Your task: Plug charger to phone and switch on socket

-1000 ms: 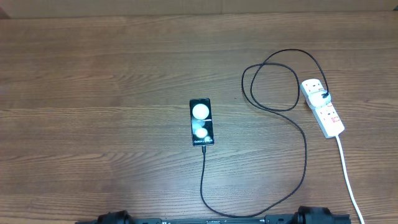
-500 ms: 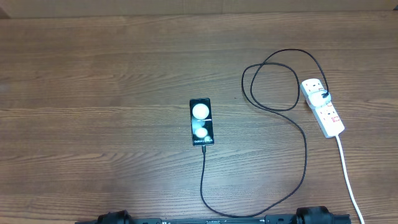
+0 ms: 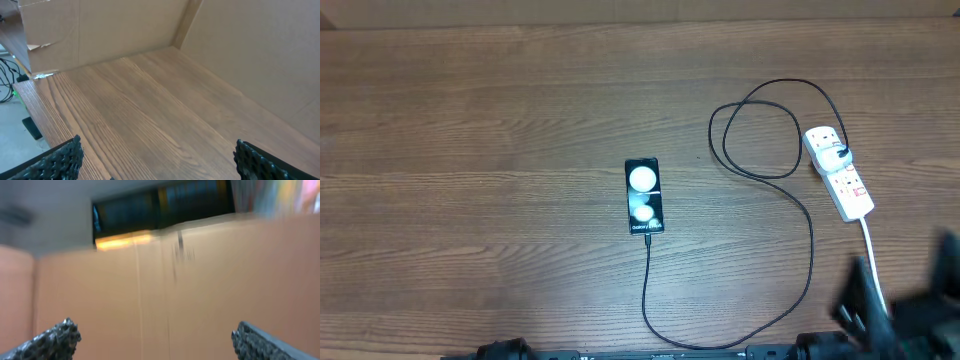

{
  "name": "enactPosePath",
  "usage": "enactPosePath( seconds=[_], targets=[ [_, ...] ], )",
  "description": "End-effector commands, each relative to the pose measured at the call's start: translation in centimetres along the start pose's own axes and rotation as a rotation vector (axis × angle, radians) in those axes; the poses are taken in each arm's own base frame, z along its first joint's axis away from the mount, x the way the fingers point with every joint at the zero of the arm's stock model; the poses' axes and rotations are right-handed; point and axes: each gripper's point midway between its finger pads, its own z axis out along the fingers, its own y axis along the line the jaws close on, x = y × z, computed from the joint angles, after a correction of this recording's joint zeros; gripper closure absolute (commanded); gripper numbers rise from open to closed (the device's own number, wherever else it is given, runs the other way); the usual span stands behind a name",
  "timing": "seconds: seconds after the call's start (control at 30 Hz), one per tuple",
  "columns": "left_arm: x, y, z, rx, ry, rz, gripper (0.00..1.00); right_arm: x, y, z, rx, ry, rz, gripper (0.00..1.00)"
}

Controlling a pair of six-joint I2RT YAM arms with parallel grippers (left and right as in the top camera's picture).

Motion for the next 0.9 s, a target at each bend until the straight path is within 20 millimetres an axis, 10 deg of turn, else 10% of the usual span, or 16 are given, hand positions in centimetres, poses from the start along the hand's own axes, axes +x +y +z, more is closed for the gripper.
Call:
enactPosePath(
  seconds=[0.0, 0.33, 0.67, 0.87],
  targets=[
    [-0.1, 0.3, -0.3, -0.008, -0.020, -0.022, 0.01, 6.6, -1.7, 1.5, 0.028, 0.078, 0.096, 0.00],
    [-0.1, 0.3, -0.3, -0.008, -0.020, -0.022, 0.00, 21.5, -4.6, 1.0, 0.077, 0.260, 0.148, 0.00],
    [-0.1, 0.3, -0.3, -0.008, -0.020, -0.022, 0.00, 29.7, -5.8, -2.5, 0.158, 0.570, 0.173, 0.00],
    [-0.1, 0.3, -0.3, -0.008, -0.020, -0.022, 0.00, 29.7, -5.8, -2.4, 0.159, 0.572, 0.174, 0.00]
  ],
)
